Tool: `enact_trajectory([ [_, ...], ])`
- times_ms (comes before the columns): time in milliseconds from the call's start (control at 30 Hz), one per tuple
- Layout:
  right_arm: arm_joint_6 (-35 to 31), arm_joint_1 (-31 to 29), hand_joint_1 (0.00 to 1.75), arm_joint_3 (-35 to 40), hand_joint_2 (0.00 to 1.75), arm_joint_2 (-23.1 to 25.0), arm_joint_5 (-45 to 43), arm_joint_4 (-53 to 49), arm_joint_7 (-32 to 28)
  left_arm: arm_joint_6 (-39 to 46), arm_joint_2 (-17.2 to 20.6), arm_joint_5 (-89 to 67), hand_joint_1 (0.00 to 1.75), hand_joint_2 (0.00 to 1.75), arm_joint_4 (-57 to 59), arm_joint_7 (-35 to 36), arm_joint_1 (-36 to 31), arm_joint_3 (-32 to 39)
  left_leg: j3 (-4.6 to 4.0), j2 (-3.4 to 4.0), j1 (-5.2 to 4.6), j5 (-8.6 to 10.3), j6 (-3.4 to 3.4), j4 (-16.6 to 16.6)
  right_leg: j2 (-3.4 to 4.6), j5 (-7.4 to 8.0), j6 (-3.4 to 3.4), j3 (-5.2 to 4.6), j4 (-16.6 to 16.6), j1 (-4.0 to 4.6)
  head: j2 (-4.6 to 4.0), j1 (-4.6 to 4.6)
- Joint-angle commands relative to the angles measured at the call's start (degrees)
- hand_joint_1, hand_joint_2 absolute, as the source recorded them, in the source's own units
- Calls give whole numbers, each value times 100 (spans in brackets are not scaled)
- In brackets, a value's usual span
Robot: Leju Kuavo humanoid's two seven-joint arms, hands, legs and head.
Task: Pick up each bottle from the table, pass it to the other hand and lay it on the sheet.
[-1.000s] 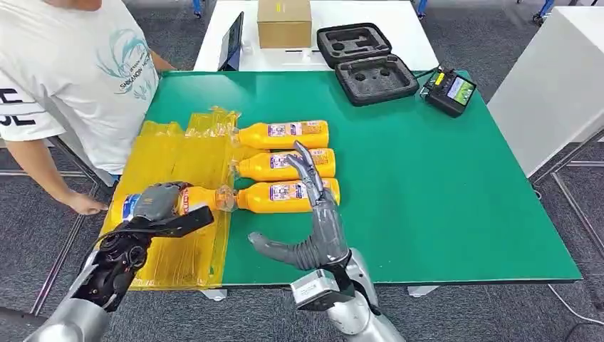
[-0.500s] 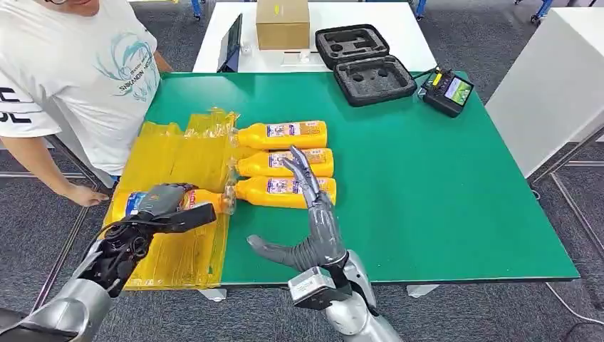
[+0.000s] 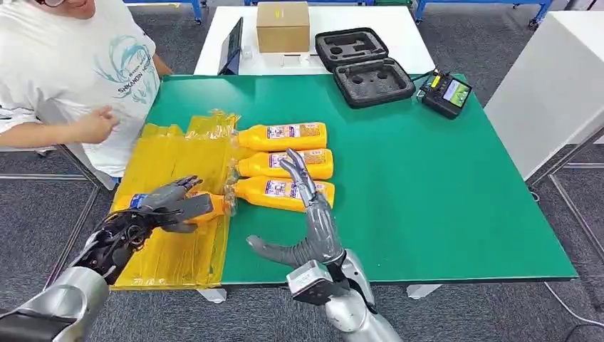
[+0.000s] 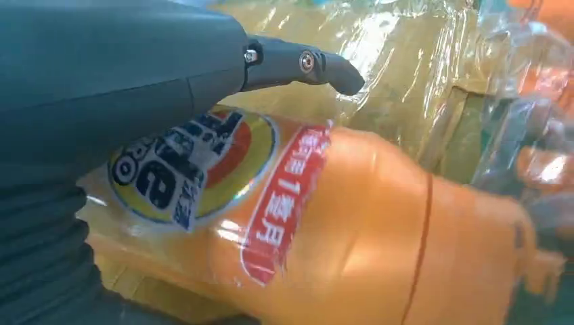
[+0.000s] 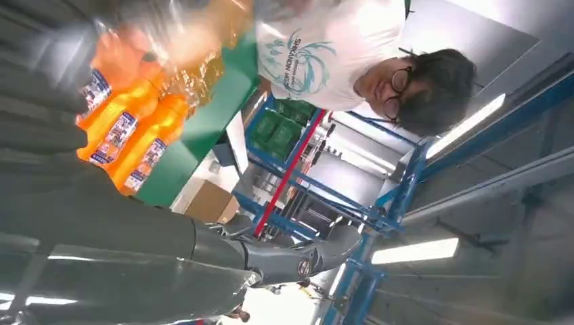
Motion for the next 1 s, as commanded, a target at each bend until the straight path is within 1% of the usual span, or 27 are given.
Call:
enact_trajectory([
  [33,-17,-101,0,-46,175,-34,42,485,32,-1435,-196,1951,0,0,600,-273,386,1290,30,20,-1,-2,-5,-19,27,5,-5,20,-16,-1,0,-2],
  [167,-127,-99,0,-18,175,-87,139,606,63,-1774,-483,3704,0,0,507,-217,350,2460,43,11,-2,-1,-3,-24,19,1,-3,36,-23,-2,0,0],
  [200,-129,-107,0,-18,175,-89,139,621,64,-1845,-503,3870,0,0,505,-203,344,2557,40,9,-3,-2,-2,-18,15,-1,-3,35,-17,-3,0,0],
  [300,-128,-116,0,-20,175,-93,138,636,64,-1841,-504,3888,0,0,486,-191,346,2553,35,8,-3,-1,-2,-16,14,-2,-2,31,-15,-4,0,0],
  [333,-137,-141,0,-21,175,-88,144,666,75,-1978,-547,4218,0,0,525,-151,327,2784,29,4,0,0,-3,-17,12,0,-3,28,-19,0,0,0],
  [400,-194,-226,0,6,175,-99,179,809,116,-2381,-604,5596,0,0,548,315,305,3385,25,-2,1,0,-2,-14,6,-3,-4,25,-16,1,0,0],
  [433,-240,-255,0,18,175,-116,255,869,165,-2252,-596,5819,0,0,465,325,341,3355,26,3,-4,-1,-1,-10,8,-3,-3,24,-9,-4,0,0],
  [467,-430,-332,0,40,175,-167,679,1041,420,-2069,-606,6058,0,0,410,277,337,3412,23,8,-3,-1,0,-9,12,-2,-2,22,-8,-3,0,0],
  [600,-428,-361,0,19,175,-180,681,1059,423,-2038,-599,6105,0,0,390,298,325,3391,11,2,1,-1,-3,-7,9,-1,-3,9,-9,2,0,0],
  [633,-492,-385,0,23,175,-205,930,1128,638,-1879,-609,6181,0,0,347,239,336,3359,4,-1,2,0,-2,-5,4,-1,-2,4,-8,3,0,4],
  [667,-515,-493,0,55,175,-281,1725,1295,1400,-1537,-598,6303,0,0,206,26,389,3172,0,-2,-3,2,-1,-4,1,-3,-1,-1,-3,-1,0,0],
  [700,-553,-568,0,-2,175,-293,2128,1407,1677,-1213,-577,6396,0,0,98,-201,436,3009,4,2,-2,0,-3,-7,6,-2,-2,2,-8,0,0,0],
  [733,-475,-706,0,-109,175,-330,2794,1723,2341,-686,-568,6248,0,0,-95,-584,492,2828,3,4,1,-1,-2,-5,8,-2,-2,3,-8,3,0,0],
  [767,-292,-891,0,-215,175,-355,3379,1960,2863,-263,-625,6294,0,0,-396,-824,606,2723,6,8,3,-2,-3,-7,14,0,-2,5,-11,5,0,0],
  [800,-230,-1026,0,-373,175,-349,3590,2221,3073,204,-637,6111,0,0,-691,-1082,732,2517,6,10,1,-2,-3,-7,16,1,-3,4,-9,4,0,-2],
  [833,-7,-1229,0,-438,175,-409,3931,2566,3348,634,-690,6026,0,175,-1062,-1281,893,2401,3,11,2,1,-1,-6,14,4,-1,1,-10,5,0,0],
  [867,17,-1354,0,-564,175,-418,4010,2784,3483,1028,-693,5825,0,175,-1336,-1474,1017,2269,2,14,3,0,-3,-6,19,4,-2,0,-11,6,0,0],
  [900,158,-1501,0,-623,175,-454,4148,3022,3657,1248,-723,5767,0,175,-1543,-1510,1108,2205,4,19,3,1,-2,-7,21,6,-1,-2,-12,6,0,-2],
  [933,315,-1698,0,-689,175,-450,4318,3368,3844,1352,-740,5773,0,175,-1840,-1482,1243,2104,-1,13,2,2,0,-4,14,5,0,-7,-8,5,0,-2],
  [967,509,-1840,0,-771,175,-439,4261,3630,3921,1589,-766,5676,0,175,-2056,-1554,1350,2030,-2,10,3,2,0,-3,13,5,-1,-7,-9,6,0,0],
  [1000,636,-1904,0,-758,175,-451,4324,3762,3988,1621,-783,5661,0,175,-2145,-1539,1397,1992,-8,8,1,4,1,-1,10,4,0,-13,-6,4,0,0],
])
